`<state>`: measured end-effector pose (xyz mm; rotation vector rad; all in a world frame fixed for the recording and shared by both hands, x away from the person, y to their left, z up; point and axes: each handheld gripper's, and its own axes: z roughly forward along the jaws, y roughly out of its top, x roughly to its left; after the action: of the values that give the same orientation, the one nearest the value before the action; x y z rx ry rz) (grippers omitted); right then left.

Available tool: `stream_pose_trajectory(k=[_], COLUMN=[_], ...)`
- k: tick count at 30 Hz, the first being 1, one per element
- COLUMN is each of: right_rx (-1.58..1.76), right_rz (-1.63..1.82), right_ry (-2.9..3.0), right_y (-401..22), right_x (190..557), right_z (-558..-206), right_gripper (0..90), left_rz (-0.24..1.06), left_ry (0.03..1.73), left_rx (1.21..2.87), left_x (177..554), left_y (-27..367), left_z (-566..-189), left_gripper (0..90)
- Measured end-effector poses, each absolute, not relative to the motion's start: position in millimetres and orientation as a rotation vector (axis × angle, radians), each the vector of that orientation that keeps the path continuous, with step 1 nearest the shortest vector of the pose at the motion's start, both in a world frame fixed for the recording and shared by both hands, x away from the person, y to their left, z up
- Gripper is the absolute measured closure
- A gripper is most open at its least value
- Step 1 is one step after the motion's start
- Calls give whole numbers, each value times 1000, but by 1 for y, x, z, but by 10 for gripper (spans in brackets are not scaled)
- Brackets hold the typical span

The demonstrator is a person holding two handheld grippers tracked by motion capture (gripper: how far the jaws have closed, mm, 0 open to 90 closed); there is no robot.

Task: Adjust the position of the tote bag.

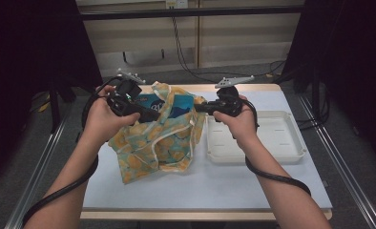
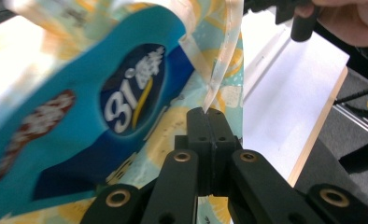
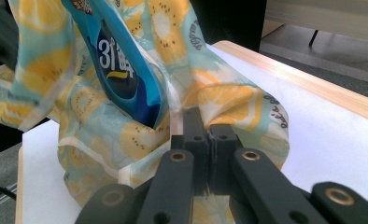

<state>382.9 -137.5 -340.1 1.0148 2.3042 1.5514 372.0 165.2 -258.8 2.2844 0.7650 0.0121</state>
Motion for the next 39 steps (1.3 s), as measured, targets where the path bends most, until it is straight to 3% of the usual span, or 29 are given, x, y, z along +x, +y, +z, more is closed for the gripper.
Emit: stream_pose_trajectory(k=[16,39], right_rx=[1019,1023], right_rz=[1538,1540], right_ry=[2312,2312], right_y=[-140,-145], right_x=[382,381], right_z=[-342,-344], right_gripper=[893,892], left_rz=[59,164], left_ry=[847,1036], left_rx=[2223,2150], left_x=[384,405], left_y=[194,235], left_z=[-232,-230], left_gripper=[900,900])
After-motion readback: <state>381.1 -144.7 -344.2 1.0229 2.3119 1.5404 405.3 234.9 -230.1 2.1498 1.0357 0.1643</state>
